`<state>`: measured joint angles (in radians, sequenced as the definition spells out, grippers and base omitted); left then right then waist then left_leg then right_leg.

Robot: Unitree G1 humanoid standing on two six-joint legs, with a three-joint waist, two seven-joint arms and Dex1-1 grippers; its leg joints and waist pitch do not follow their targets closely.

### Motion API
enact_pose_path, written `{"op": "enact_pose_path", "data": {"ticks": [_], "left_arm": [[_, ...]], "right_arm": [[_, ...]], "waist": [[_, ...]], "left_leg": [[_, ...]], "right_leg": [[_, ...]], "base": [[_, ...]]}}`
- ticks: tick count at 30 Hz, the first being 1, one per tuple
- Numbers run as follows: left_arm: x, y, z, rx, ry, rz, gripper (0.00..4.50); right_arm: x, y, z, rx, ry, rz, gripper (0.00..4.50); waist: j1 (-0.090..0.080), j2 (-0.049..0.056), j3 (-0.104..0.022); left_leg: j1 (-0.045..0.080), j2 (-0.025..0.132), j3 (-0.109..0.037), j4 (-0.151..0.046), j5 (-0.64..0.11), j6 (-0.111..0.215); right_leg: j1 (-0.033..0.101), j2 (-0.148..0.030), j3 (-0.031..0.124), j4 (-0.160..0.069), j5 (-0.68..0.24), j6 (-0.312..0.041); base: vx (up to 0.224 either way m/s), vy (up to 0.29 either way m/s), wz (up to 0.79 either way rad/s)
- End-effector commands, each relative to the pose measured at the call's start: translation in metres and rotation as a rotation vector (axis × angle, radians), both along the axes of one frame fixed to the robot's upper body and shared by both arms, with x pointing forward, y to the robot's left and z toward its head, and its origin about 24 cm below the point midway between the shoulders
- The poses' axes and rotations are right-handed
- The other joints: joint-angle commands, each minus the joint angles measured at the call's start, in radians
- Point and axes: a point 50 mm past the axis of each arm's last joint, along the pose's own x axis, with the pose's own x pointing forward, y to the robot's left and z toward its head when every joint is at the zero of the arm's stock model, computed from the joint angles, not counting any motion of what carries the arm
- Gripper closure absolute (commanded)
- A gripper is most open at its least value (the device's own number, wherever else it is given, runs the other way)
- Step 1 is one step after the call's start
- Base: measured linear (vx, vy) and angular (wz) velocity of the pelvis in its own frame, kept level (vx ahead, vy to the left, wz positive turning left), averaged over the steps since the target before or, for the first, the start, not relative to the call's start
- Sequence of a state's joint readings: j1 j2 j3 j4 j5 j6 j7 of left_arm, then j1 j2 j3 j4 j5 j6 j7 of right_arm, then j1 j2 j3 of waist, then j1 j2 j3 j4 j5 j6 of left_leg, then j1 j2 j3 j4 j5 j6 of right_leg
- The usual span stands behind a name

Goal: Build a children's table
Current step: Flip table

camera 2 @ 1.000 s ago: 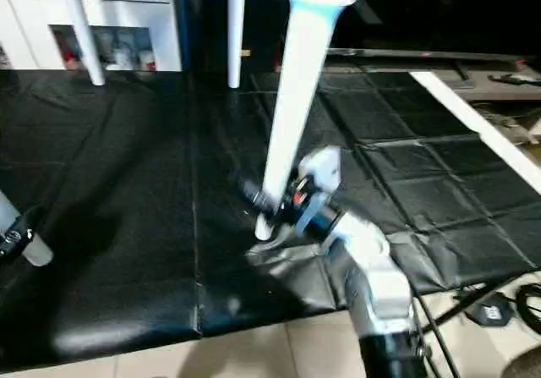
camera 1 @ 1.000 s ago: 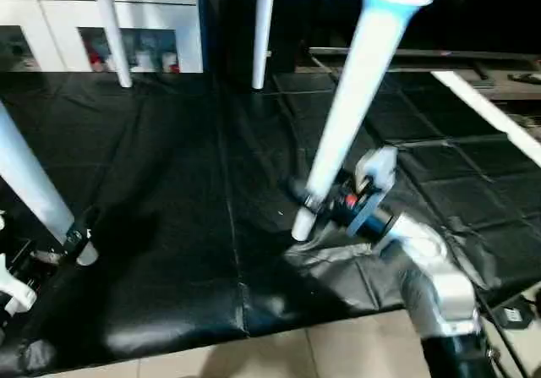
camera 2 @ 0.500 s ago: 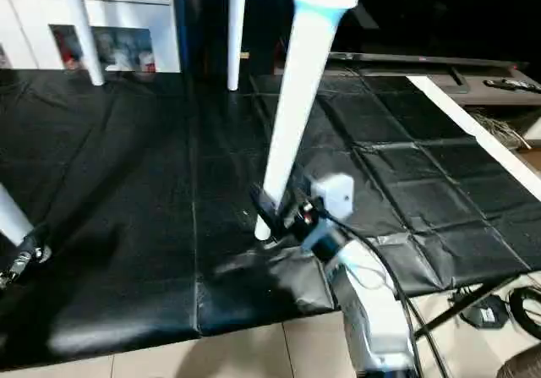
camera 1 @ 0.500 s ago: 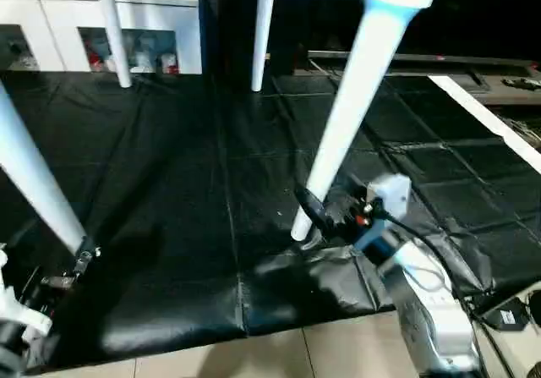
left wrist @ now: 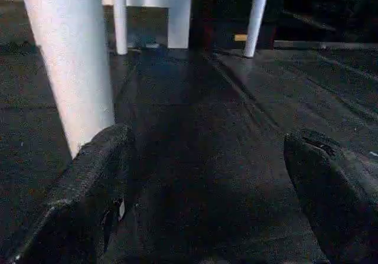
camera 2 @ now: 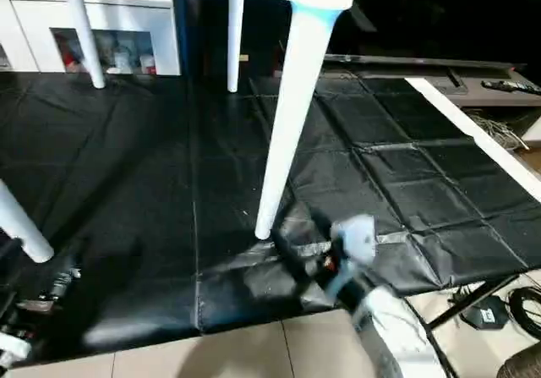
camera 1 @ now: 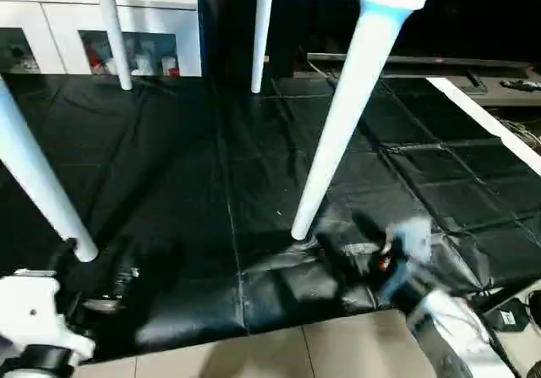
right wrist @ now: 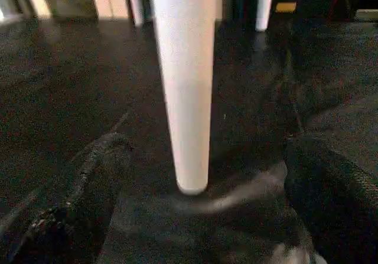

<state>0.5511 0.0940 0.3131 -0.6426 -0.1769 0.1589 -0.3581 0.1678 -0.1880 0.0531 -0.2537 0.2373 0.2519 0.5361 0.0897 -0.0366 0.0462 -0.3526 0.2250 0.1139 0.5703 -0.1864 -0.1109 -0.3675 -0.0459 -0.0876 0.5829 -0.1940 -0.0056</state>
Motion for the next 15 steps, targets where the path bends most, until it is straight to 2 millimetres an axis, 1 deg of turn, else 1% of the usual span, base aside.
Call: {"op": "enact_pose_path", "data": {"ticks": [1, 2, 3, 4, 5, 6, 7, 8, 9, 10, 11, 12, 13, 14, 15], "left_arm": [[0.002, -0.007, 0.0, 0.022, 0.004, -0.026, 0.04], [0.002, -0.009, -0.002, -0.01, 0.023, -0.03, 0.04], [0.002, -0.01, -0.004, -0.032, 0.036, -0.031, 0.04], [0.002, -0.011, -0.004, -0.031, 0.027, -0.035, 0.04], [0.002, -0.012, -0.005, -0.033, 0.029, -0.035, 0.04], [0.0, -0.014, -0.01, -0.063, 0.054, -0.037, 0.04], [-0.003, -0.015, -0.014, -0.094, 0.071, -0.035, 0.04], [-0.004, -0.015, -0.014, -0.089, 0.068, -0.034, 0.04], [-0.004, -0.015, -0.014, -0.082, 0.064, -0.031, 0.04], [-0.005, -0.014, -0.014, -0.067, 0.055, -0.028, 0.04], [-0.005, -0.013, -0.013, -0.052, 0.047, -0.023, 0.04], [-0.006, -0.011, -0.013, -0.04, 0.04, -0.004, 0.04], [-0.007, -0.01, -0.012, -0.028, 0.032, 0.011, 0.04], [-0.007, -0.01, -0.012, -0.028, 0.032, 0.011, 0.04], [-0.007, -0.009, -0.011, -0.027, 0.023, 0.026, 0.04]], "right_arm": [[-0.004, -0.004, -0.005, -0.069, -0.024, 0.046, 0.0], [-0.005, -0.006, -0.008, -0.065, -0.014, 0.058, 0.0], [-0.006, -0.007, -0.01, -0.055, -0.002, 0.065, 0.0], [-0.006, -0.008, -0.012, -0.043, 0.008, 0.064, 0.0], [-0.006, -0.009, -0.012, -0.041, 0.009, 0.063, 0.0], [-0.005, -0.016, -0.017, -0.008, 0.038, 0.026, 0.0], [-0.004, -0.022, -0.023, 0.002, 0.055, 0.007, 0.0], [-0.004, -0.023, -0.024, -0.004, 0.056, 0.009, 0.0], [-0.004, -0.024, -0.025, -0.007, 0.056, 0.01, 0.0], [-0.004, -0.026, -0.026, -0.013, 0.057, 0.01, 0.0], [-0.004, -0.027, -0.027, -0.008, 0.061, 0.004, 0.0], [-0.004, -0.029, -0.029, -0.006, 0.06, -0.001, 0.0], [-0.004, -0.03, -0.031, -0.007, 0.06, -0.004, 0.0], [-0.004, -0.03, -0.031, -0.007, 0.06, -0.004, 0.0], [-0.005, -0.032, -0.032, -0.007, 0.058, -0.006, 0.0]], "waist": [[-0.025, 0.049, -0.018], [-0.023, 0.06, -0.018], [-0.028, 0.058, -0.012], [-0.033, 0.049, -0.012], [-0.052, 0.021, -0.022], [-0.039, 0.012, -0.004], [0.007, -0.029, 0.008], [0.024, -0.042, 0.004], [0.04, -0.05, -0.01], [0.062, -0.06, -0.023], [0.081, -0.055, -0.029], [0.086, -0.051, -0.025], [0.091, -0.05, -0.014], [0.098, -0.042, -0.003], [0.1, -0.035, 0.005]], "left_leg": [[-0.029, 0.1, -0.146, -0.184, -0.726, 0.037], [-0.019, 0.099, -0.168, -0.185, -0.729, 0.059], [-0.018, 0.102, -0.181, -0.192, -0.733, 0.08], [-0.03, 0.074, -0.197, -0.188, -0.7, 0.123], [0.001, 0.086, -0.117, -0.133, -0.545, 0.183], [-0.023, 0.02, -0.064, -0.088, -0.495, 0.161], [0.023, -0.099, 0.033, 0.153, -0.241, 0.129], [-0.046, -0.06, 0.015, 0.127, -0.116, 0.096], [-0.059, -0.057, 0.006, 0.113, -0.115, 0.087], [-0.058, -0.061, -0.009, 0.112, -0.149, 0.125], [-0.073, -0.075, -0.034, 0.136, -0.16, 0.176], [-0.076, -0.078, -0.048, 0.146, -0.159, 0.183], [-0.07, -0.087, -0.063, 0.154, -0.138, 0.165], [-0.048, -0.092, -0.065, 0.148, -0.122, 0.141], [-0.018, -0.087, -0.059, 0.117, -0.095, 0.136]], "right_leg": [[0.049, -0.017, -0.013, 0.027, -0.192, -0.114], [0.041, -0.009, -0.013, 0.048, -0.192, -0.149], [0.031, -0.005, -0.008, 0.069, -0.2, -0.177], [0.038, -0.01, 0.01, 0.088, -0.237, -0.205], [0.026, -0.059, 0.058, 0.037, -0.206, -0.259], [0.016, -0.073, 0.072, -0.037, -0.3, -0.313], [-0.047, -0.137, 0.08, -0.173, -0.828, -0.152], [0.009, -0.173, 0.168, -0.149, -1.047, 0.096], [0.031, -0.169, 0.183, -0.125, -1.034, 0.182], [0.043, -0.185, 0.218, -0.103, -0.911, 0.22], [0.062, -0.226, 0.262, -0.101, -0.714, 0.173], [0.066, -0.241, 0.268, -0.102, -0.631, 0.129], [0.061, -0.233, 0.253, -0.105, -0.532, 0.045], [0.044, -0.211, 0.234, -0.118, -0.528, -0.044], [0.027, -0.169, 0.195, -0.127, -0.585, -0.108]], "base": [[-0.039, -0.01, 0.22], [-0.037, -0.059, 0.5], [0.012, -0.126, 0.62], [0.012, -0.126, 0.62], [0.054, -0.2, 0.5], [-0.022, -0.205, 0.23], [-0.022, -0.205, 0.23], [-0.069, -0.15, 0.0], [0.019, -0.13, -0.06], [0.019, -0.13, -0.06], [0.012, -0.105, 0.1], [-0.021, -0.07, 0.1], [-0.021, -0.07, 0.1], [0.0, 0.0, 0.0], [0.0, 0.0, 0.0]]}}
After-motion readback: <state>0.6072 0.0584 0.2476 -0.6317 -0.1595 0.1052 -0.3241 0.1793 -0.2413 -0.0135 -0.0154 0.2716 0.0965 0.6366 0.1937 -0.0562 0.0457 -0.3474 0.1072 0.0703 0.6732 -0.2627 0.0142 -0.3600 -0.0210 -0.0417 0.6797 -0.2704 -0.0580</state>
